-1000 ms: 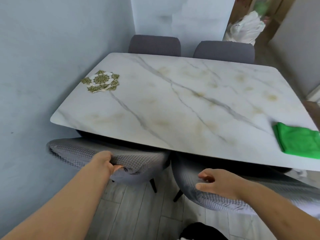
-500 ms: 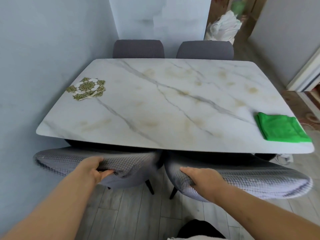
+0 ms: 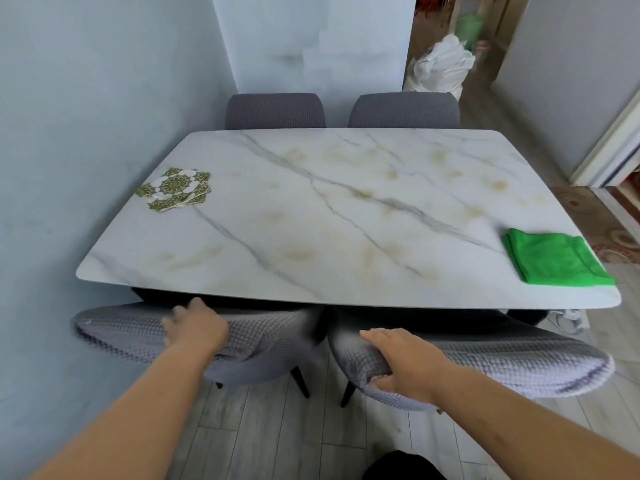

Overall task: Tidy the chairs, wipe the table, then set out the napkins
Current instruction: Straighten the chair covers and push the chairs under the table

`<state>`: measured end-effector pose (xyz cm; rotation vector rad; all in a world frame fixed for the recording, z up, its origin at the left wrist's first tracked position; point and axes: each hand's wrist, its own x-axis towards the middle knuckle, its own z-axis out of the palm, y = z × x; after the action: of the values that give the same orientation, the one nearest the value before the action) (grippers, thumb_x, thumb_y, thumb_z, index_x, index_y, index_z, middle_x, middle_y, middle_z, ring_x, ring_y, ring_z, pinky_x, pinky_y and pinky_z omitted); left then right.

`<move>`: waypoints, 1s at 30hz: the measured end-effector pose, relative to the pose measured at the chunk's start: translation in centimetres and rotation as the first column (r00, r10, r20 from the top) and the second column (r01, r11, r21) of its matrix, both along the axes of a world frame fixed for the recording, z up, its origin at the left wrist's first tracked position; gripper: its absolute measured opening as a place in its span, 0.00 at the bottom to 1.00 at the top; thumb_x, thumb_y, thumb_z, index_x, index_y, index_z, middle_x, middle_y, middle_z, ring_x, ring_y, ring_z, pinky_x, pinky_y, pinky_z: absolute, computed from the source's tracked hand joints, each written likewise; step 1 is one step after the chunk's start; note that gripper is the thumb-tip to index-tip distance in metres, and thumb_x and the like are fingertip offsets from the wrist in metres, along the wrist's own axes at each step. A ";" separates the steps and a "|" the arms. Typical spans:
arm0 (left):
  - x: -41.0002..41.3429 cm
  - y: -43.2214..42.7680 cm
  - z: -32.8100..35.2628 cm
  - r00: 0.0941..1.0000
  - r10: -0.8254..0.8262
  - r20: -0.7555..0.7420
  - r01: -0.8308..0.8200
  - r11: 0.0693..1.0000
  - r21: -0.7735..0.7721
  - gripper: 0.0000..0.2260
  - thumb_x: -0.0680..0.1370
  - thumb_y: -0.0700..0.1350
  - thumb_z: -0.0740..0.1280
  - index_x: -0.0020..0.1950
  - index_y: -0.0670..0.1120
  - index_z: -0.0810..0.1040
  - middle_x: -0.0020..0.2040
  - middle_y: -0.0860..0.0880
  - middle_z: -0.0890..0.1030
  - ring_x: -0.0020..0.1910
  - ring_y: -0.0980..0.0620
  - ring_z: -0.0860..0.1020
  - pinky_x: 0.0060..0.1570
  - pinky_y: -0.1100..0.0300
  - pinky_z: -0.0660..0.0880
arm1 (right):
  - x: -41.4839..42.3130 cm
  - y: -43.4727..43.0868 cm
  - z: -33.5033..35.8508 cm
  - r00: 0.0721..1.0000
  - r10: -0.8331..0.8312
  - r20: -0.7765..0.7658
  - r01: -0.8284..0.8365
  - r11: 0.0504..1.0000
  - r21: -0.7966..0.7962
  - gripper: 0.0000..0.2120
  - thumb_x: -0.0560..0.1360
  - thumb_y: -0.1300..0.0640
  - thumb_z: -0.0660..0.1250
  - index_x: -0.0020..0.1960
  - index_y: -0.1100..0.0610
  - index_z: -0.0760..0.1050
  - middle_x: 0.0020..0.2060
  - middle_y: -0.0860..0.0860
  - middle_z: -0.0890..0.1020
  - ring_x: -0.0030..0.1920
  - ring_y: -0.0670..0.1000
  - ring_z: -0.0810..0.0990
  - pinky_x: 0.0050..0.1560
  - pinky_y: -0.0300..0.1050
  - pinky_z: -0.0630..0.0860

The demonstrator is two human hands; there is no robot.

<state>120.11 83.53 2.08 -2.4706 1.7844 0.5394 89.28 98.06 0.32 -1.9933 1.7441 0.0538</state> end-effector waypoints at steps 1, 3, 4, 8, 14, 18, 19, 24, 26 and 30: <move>-0.1 0.4 -0.3 0.974 -0.197 0.111 0.193 0.980 0.044 0.24 0.75 0.40 0.57 0.72 0.45 0.62 0.73 0.41 0.62 0.73 0.36 0.56 0.70 0.41 0.58 | -0.1 0.1 0.2 1.000 0.004 -0.009 -0.004 1.000 0.020 0.37 0.74 0.44 0.66 0.78 0.49 0.55 0.75 0.46 0.62 0.73 0.49 0.61 0.71 0.42 0.59; 0.4 0.7 -0.7 0.859 -0.477 0.184 0.447 0.876 0.183 0.29 0.76 0.38 0.57 0.76 0.52 0.56 0.76 0.47 0.58 0.76 0.41 0.49 0.72 0.39 0.50 | 0.1 0.1 0.2 0.999 0.017 -0.041 -0.015 0.999 0.049 0.34 0.75 0.45 0.65 0.77 0.49 0.56 0.74 0.46 0.64 0.72 0.50 0.64 0.70 0.44 0.62; 1.1 0.7 -1.0 0.793 -0.564 0.230 0.514 0.822 0.245 0.29 0.76 0.39 0.58 0.76 0.53 0.56 0.76 0.49 0.60 0.77 0.42 0.51 0.72 0.40 0.50 | 0.3 0.0 0.0 0.998 0.019 -0.063 -0.015 0.998 0.064 0.33 0.76 0.46 0.65 0.77 0.48 0.56 0.73 0.47 0.65 0.71 0.51 0.65 0.69 0.45 0.64; 2.4 -0.6 -2.1 0.679 -0.654 0.334 0.624 0.754 0.206 0.21 0.75 0.45 0.62 0.67 0.53 0.67 0.63 0.50 0.74 0.63 0.47 0.71 0.63 0.52 0.68 | 0.7 -0.5 -0.6 0.993 0.000 -0.114 0.010 0.996 0.093 0.31 0.77 0.48 0.64 0.77 0.47 0.56 0.71 0.48 0.69 0.68 0.53 0.69 0.66 0.48 0.67; 2.2 -0.8 -1.6 0.588 -0.728 0.353 0.669 0.683 0.294 0.11 0.74 0.45 0.63 0.57 0.50 0.71 0.58 0.48 0.75 0.59 0.47 0.73 0.54 0.52 0.73 | 0.4 -1.0 -0.8 0.994 0.008 -0.106 0.008 0.990 0.142 0.32 0.78 0.47 0.63 0.77 0.46 0.54 0.71 0.48 0.68 0.69 0.53 0.68 0.67 0.48 0.67; 2.5 -0.6 -1.4 0.568 -0.738 0.364 0.677 0.671 0.304 0.12 0.75 0.46 0.63 0.57 0.51 0.72 0.58 0.49 0.75 0.59 0.47 0.73 0.52 0.52 0.73 | 0.3 -1.0 -0.9 0.995 0.006 -0.099 0.008 0.990 0.139 0.32 0.78 0.47 0.63 0.77 0.45 0.53 0.72 0.48 0.68 0.69 0.53 0.68 0.67 0.47 0.67; 2.6 -0.6 -1.5 0.562 -0.744 0.362 0.681 0.665 0.307 0.11 0.75 0.47 0.64 0.57 0.51 0.72 0.57 0.50 0.75 0.59 0.47 0.73 0.52 0.52 0.73 | 0.3 -1.1 -0.9 0.995 0.002 -0.096 0.011 0.991 0.135 0.32 0.78 0.48 0.63 0.77 0.45 0.53 0.72 0.48 0.68 0.69 0.53 0.69 0.67 0.47 0.67; 2.9 -0.6 -1.1 0.515 -0.778 0.360 0.714 0.621 0.322 0.12 0.77 0.52 0.63 0.58 0.51 0.72 0.58 0.51 0.75 0.59 0.48 0.73 0.53 0.53 0.72 | 0.4 -1.1 -1.0 0.996 -0.006 -0.088 0.017 0.992 0.125 0.33 0.77 0.47 0.64 0.78 0.45 0.53 0.74 0.46 0.67 0.71 0.52 0.68 0.69 0.47 0.66; 3.0 -0.5 -0.8 0.503 -0.784 0.364 0.721 0.613 0.324 0.12 0.77 0.52 0.62 0.59 0.51 0.72 0.58 0.51 0.74 0.59 0.48 0.73 0.52 0.53 0.72 | 0.3 -1.1 -1.1 0.996 -0.005 -0.084 0.015 0.992 0.123 0.33 0.77 0.47 0.65 0.77 0.44 0.54 0.74 0.46 0.66 0.71 0.51 0.68 0.69 0.46 0.66; 2.8 -0.5 -0.2 0.497 -0.788 0.363 0.716 0.609 0.342 0.12 0.77 0.51 0.63 0.59 0.51 0.72 0.58 0.51 0.75 0.59 0.48 0.73 0.52 0.53 0.71 | 0.2 -1.2 -1.2 0.997 -0.006 -0.078 0.016 0.993 0.120 0.33 0.77 0.47 0.65 0.77 0.44 0.54 0.73 0.46 0.67 0.70 0.51 0.69 0.68 0.45 0.66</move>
<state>122.90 83.05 1.89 -1.2710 2.1972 -0.0404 89.51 96.91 -0.84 -1.9173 1.7560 0.2311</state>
